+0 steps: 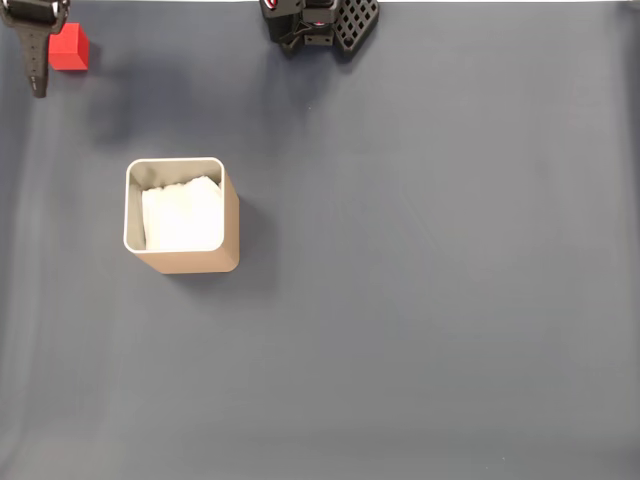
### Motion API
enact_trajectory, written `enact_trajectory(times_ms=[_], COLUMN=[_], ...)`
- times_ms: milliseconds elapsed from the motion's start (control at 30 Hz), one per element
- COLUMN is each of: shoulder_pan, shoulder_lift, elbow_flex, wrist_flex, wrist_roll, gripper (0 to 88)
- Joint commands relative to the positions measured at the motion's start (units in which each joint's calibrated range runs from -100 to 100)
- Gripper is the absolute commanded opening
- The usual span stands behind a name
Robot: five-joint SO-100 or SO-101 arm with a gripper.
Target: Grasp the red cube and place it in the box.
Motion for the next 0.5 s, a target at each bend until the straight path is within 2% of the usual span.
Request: enact_trajectory(times_ms=[0,467], shoulder_pan=[0.80,6.13], shoulder_lift=[0.40,0.66], elbow_flex=[-0.80,5.58], wrist_flex=[-2.49,-8.07], wrist_roll=[-0.24,1.32], gripper=[38.3,38.5])
